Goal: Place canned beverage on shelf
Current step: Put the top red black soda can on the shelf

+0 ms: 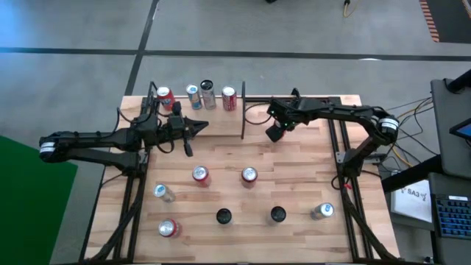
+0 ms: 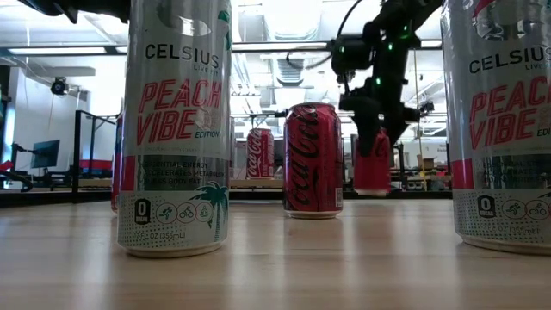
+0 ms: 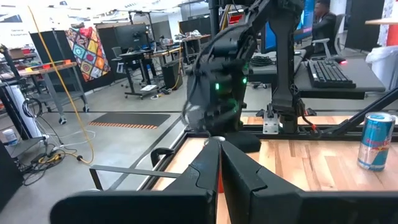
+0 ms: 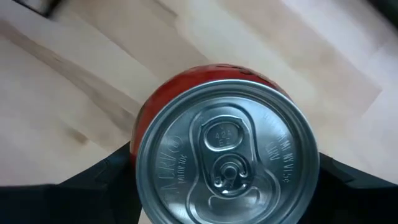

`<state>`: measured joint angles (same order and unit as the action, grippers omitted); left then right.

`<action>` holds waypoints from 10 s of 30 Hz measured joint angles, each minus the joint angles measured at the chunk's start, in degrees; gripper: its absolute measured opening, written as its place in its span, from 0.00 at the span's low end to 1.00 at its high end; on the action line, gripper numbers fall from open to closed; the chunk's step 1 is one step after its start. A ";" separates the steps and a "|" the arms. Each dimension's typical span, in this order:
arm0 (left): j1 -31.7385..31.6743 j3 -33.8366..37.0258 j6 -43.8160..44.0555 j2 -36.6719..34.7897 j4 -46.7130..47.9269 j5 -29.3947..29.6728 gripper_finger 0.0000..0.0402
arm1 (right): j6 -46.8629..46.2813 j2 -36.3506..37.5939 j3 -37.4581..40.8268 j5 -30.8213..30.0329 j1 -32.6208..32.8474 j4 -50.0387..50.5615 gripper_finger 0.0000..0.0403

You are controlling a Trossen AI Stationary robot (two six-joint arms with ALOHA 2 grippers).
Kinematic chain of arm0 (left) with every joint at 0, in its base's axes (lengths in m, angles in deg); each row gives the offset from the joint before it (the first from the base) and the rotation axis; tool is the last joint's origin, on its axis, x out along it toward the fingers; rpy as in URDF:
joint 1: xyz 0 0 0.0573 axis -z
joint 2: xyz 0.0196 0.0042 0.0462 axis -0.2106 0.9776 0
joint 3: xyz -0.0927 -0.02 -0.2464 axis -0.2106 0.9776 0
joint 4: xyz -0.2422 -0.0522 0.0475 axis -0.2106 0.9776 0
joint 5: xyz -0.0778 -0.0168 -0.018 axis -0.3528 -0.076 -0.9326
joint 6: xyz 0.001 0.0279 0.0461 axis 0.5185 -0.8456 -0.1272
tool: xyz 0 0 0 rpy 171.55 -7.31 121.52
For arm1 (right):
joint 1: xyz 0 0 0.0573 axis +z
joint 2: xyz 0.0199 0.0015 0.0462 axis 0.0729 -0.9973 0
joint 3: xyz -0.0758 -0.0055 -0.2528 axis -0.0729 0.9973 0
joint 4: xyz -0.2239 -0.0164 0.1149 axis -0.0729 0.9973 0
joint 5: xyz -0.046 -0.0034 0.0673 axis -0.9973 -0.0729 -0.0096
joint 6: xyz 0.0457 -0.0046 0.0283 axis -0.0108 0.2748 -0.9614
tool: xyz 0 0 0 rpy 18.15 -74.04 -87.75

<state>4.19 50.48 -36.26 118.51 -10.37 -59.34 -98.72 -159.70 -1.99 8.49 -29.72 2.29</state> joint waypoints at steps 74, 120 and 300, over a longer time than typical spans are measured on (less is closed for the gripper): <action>0.06 -11.37 -0.68 33.43 -12.21 2.58 0.88 | 8.35 4.38 -11.57 0.17 15.56 -24.83 0.70; 0.72 14.61 4.23 6.27 -39.43 -6.49 0.72 | 35.24 2.53 -8.41 14.97 16.57 -58.38 0.90; -0.56 17.38 -4.75 -18.14 -3.39 11.82 0.87 | 44.26 -39.27 -47.16 7.21 15.35 -52.89 0.73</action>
<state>3.63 67.85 -41.01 100.37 -13.77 -47.51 -54.46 -198.97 -49.14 15.70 -14.37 -50.60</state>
